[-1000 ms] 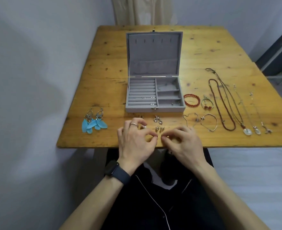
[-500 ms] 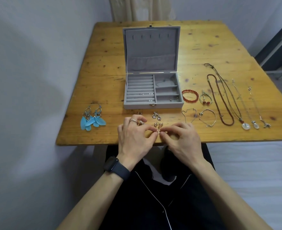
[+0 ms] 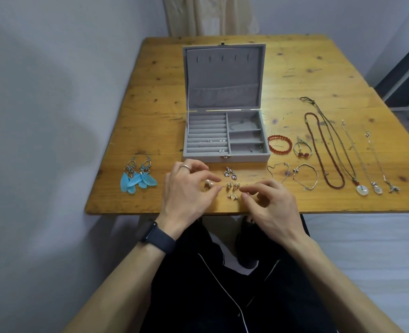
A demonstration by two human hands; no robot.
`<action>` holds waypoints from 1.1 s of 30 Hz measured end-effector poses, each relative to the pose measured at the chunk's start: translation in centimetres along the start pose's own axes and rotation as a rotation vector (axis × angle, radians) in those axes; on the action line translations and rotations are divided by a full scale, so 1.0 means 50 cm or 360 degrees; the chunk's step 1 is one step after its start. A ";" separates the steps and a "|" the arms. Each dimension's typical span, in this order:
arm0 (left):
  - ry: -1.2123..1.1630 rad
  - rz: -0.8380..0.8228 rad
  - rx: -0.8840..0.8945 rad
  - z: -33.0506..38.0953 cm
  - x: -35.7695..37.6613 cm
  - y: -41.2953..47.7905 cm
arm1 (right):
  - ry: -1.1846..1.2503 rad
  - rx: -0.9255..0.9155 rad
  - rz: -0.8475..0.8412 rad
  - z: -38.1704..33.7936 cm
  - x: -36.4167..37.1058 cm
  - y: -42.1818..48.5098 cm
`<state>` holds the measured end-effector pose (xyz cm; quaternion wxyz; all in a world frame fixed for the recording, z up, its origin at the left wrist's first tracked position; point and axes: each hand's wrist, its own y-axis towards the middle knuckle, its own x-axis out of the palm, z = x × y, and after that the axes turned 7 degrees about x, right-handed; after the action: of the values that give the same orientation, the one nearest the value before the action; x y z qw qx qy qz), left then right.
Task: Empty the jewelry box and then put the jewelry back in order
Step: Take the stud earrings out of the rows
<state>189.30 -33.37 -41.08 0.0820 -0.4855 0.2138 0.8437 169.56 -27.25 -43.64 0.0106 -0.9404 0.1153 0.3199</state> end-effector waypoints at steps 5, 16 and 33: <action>0.0060 0.0152 -0.0062 -0.038 -0.035 0.083 | 0.0064 -0.0146 0.0120 -0.065 -0.026 0.078; 0.0387 -0.0285 -0.0053 -0.069 -0.025 0.207 | -0.0664 -0.0238 -0.0024 -0.128 0.043 0.267; 0.0268 -0.0203 0.0052 -0.076 -0.018 0.213 | -0.0767 -0.0292 -0.0061 -0.113 0.083 0.283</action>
<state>189.06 -44.49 -38.96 0.1253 -0.5658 0.2023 0.7894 172.97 -42.40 -40.89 -0.0417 -0.8360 0.0622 0.5436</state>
